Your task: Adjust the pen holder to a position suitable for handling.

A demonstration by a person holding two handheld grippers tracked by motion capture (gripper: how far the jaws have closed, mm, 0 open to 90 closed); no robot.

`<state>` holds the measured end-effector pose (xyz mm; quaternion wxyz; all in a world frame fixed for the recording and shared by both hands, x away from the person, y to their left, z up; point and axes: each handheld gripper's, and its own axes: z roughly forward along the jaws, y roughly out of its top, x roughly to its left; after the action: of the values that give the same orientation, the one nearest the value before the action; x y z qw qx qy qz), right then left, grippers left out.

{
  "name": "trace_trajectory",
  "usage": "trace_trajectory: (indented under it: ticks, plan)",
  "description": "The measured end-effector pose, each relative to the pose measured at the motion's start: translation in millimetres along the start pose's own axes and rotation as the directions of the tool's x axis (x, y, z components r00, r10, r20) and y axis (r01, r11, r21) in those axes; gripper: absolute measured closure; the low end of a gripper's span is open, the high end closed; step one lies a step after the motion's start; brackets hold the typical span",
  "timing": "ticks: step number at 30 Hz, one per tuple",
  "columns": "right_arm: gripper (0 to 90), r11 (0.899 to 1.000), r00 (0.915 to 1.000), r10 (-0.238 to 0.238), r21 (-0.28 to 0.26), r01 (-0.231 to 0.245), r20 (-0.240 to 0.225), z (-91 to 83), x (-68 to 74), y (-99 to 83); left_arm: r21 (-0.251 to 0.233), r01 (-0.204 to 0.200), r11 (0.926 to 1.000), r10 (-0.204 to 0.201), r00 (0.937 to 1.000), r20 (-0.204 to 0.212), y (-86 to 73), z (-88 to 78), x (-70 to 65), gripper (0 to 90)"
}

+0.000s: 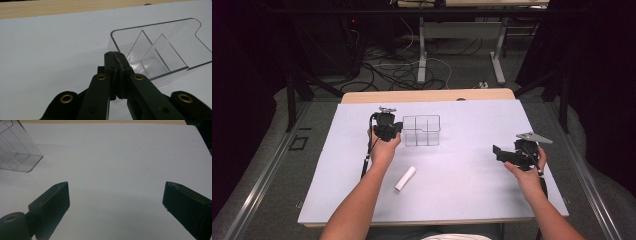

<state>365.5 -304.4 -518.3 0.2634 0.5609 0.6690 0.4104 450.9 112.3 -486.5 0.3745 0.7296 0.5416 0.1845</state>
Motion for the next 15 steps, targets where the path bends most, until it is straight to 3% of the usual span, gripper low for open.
trace_trajectory:
  ticks: [15]
  plan:
    - [6.9,1.0,1.0,-0.002,0.007,0.003,-0.002,0.3,0.4,-0.3,-0.016,-0.004,0.9999,0.004,0.9999,0.011,3.8,10.0,-17.0,90.0]
